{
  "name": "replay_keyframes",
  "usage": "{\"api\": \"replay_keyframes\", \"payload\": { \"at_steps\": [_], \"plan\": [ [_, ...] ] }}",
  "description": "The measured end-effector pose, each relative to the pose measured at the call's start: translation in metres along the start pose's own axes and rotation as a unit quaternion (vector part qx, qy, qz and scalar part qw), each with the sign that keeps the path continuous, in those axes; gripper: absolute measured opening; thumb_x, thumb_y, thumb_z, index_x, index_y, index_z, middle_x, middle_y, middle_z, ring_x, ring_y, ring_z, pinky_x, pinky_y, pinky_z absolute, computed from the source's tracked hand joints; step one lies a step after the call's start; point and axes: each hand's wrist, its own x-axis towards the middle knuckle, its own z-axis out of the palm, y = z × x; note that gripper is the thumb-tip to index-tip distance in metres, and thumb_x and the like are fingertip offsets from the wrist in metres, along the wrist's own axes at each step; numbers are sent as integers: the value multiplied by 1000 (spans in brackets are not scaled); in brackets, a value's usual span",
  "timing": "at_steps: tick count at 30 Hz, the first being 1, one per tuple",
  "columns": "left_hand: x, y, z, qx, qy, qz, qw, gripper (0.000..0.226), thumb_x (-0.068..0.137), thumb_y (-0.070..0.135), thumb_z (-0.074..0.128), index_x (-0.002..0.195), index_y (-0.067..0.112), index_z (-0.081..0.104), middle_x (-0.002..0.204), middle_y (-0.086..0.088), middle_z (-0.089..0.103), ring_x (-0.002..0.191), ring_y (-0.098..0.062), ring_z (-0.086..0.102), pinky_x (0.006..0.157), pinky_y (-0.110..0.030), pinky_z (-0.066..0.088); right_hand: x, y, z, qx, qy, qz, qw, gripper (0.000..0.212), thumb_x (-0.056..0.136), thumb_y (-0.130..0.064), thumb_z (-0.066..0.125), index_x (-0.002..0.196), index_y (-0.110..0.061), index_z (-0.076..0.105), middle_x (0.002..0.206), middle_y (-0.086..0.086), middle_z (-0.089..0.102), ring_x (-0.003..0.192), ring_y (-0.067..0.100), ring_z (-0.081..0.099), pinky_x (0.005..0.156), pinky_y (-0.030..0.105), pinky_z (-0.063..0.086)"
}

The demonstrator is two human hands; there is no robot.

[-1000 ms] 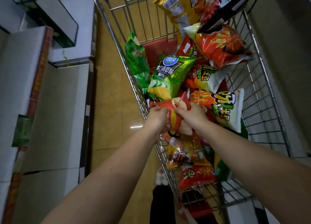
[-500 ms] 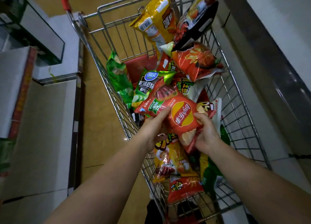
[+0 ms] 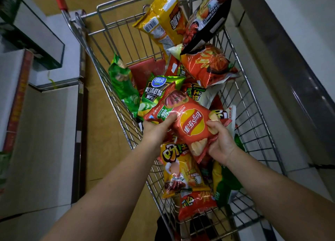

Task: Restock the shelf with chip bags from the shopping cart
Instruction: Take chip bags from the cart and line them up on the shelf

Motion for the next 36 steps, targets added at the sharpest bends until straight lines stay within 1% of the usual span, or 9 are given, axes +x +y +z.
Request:
{"api": "replay_keyframes", "payload": {
  "at_steps": [3,5,11,16,19,23,28,32,36],
  "plan": [
    [2,5,-3,172,86,101,976,118,60,44,86,149,15,14,151,-10,28,138,-30,32,112,-46,31,7,-10,-2,-61,21,-4,998,13,87,-16,52,96,-17,61,83,7,68,82,23,61,88,39,47],
    [-1,10,-5,357,80,191,911,117,66,45,82,151,15,7,158,-9,12,145,-27,15,117,-42,19,12,-22,-3,-144,35,-9,989,14,85,-15,56,98,-15,60,82,7,67,78,23,61,85,36,49],
    [-2,33,0,549,-144,264,780,110,64,48,80,150,19,18,155,-2,23,143,-22,20,116,-41,23,9,-81,22,-499,-56,17,864,15,80,-17,64,95,-17,59,88,10,66,79,26,64,75,35,52],
    [-6,42,3,357,-339,73,867,87,65,19,81,139,19,35,125,2,59,109,-10,59,86,-21,53,-6,-109,63,-657,-116,58,742,27,79,-26,64,102,-13,60,83,10,68,68,24,65,51,26,52],
    [-4,34,-3,294,-341,43,892,53,73,3,75,119,19,54,104,4,69,91,-6,66,73,-16,55,-5,-109,72,-677,-133,24,724,35,79,-31,69,111,-21,58,96,6,68,79,24,68,63,33,57],
    [-3,26,-12,184,-274,16,944,50,61,15,77,108,19,59,103,-4,71,92,-19,68,78,-30,55,3,-94,57,-594,-61,-163,785,68,81,-41,67,139,-25,37,130,0,51,111,16,54,88,34,50],
    [-1,21,-17,85,-200,-1,976,73,57,22,77,125,13,52,110,-10,69,97,-28,68,81,-40,55,-6,-45,36,-419,35,-318,850,69,84,-35,65,143,-23,30,145,-1,38,130,13,39,104,30,33],
    [-4,21,-21,39,-199,-31,979,63,60,21,75,119,13,55,107,-11,71,95,-28,69,77,-38,55,-6,-19,27,-293,12,-157,943,72,83,-41,61,144,-26,27,141,0,43,118,16,48,95,34,41],
    [-6,19,-23,47,-207,-37,976,61,59,21,81,115,14,57,103,-10,72,94,-29,69,83,-41,55,-3,-7,20,-248,-69,-48,965,55,76,-47,60,126,-25,53,117,2,65,101,19,65,88,37,52]
  ]
}}
